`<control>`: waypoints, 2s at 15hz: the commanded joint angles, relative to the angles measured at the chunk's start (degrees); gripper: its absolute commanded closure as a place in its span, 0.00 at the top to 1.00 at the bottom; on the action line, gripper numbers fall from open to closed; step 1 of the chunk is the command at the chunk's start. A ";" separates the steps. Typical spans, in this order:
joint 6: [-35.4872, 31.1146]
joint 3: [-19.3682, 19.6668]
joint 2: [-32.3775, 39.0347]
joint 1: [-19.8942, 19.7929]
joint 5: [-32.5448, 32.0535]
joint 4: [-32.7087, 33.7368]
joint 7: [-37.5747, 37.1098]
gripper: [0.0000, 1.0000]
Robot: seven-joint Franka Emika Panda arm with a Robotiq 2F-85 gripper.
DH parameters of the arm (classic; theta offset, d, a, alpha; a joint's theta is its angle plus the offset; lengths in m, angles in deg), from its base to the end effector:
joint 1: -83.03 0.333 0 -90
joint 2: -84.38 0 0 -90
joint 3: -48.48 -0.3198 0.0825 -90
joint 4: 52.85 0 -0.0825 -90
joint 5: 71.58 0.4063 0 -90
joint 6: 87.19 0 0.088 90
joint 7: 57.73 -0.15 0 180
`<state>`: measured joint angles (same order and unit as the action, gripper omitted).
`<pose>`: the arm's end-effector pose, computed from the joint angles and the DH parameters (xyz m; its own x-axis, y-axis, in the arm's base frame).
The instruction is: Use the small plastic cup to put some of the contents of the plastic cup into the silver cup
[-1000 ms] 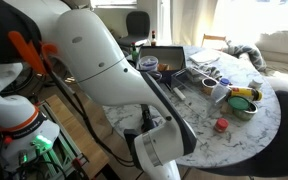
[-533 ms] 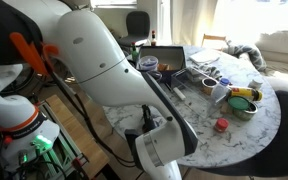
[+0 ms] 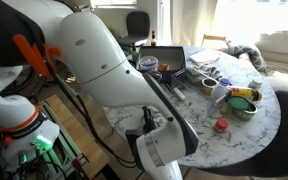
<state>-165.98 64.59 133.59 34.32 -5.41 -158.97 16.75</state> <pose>0.3391 -0.3912 0.0493 0.8451 -0.5328 0.0434 -0.0632 -0.1803 -0.9816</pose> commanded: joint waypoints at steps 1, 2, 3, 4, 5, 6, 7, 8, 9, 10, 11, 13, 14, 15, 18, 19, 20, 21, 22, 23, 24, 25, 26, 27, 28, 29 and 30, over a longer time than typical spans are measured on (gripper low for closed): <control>-3.17 0.36 1.36 1.09 0.42 0.05 2.37 0.01; -3.98 0.93 0.21 1.67 -0.29 -0.89 2.49 0.01; -5.20 1.67 -1.49 2.49 -1.13 -2.30 2.89 0.01; -6.92 2.50 -3.56 3.52 -1.98 -3.89 3.08 0.01; -8.51 3.13 -5.13 4.34 -2.66 -5.02 3.10 0.01; -10.73 3.88 -6.91 5.40 -3.59 -6.28 2.64 0.01; -13.13 4.53 -8.61 6.43 -4.69 -7.30 1.91 0.01; -15.24 5.05 -9.99 7.38 -5.92 -8.09 1.22 0.01; -16.44 5.50 -11.50 8.15 -7.64 -8.67 0.51 0.01; -17.83 5.80 -12.89 8.81 -9.22 -9.25 0.00 0.01; -18.49 6.11 -14.29 9.29 -11.47 -9.59 -0.81 0.01; -20.41 6.67 -17.48 10.37 -15.89 -10.58 -2.26 0.01; -21.32 6.77 -19.04 10.75 -18.04 -10.94 -2.76 0.01; -22.19 6.79 -20.67 11.07 -20.14 -11.39 -3.23 0.01; -24.81 6.80 -26.33 12.18 -27.29 -12.76 -4.92 0.01; -25.84 6.80 -28.15 12.64 -29.75 -13.21 -5.69 0.01; -27.16 6.79 -30.12 13.24 -32.59 -13.70 -6.65 0.01; -28.32 6.65 -31.97 13.67 -35.05 -14.02 -7.53 0.01; -29.66 6.44 -33.54 14.12 -37.39 -14.21 -8.33 0.01; -30.25 6.06 -34.82 14.23 -39.29 -14.34 -8.13 0.01; -27.32 5.05 -30.76 11.99 -35.59 -11.15 -6.96 0.04; -27.83 5.22 -32.21 12.62 -36.94 -11.46 -7.29 0.04; -27.90 5.35 -33.21 13.03 -37.60 -11.69 -7.52 0.04; -27.93 5.42 -33.77 13.22 -37.96 -11.95 -7.58 0.04; -28.01 5.47 -34.02 13.27 -38.13 -12.26 -7.57 0.04; -28.11 5.47 -34.04 13.27 -38.20 -12.49 -7.57 0.04; -28.21 5.47 -34.04 13.28 -38.24 -12.67 -7.57 0.04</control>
<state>-194.22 70.66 99.57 48.17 -43.50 -171.73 9.31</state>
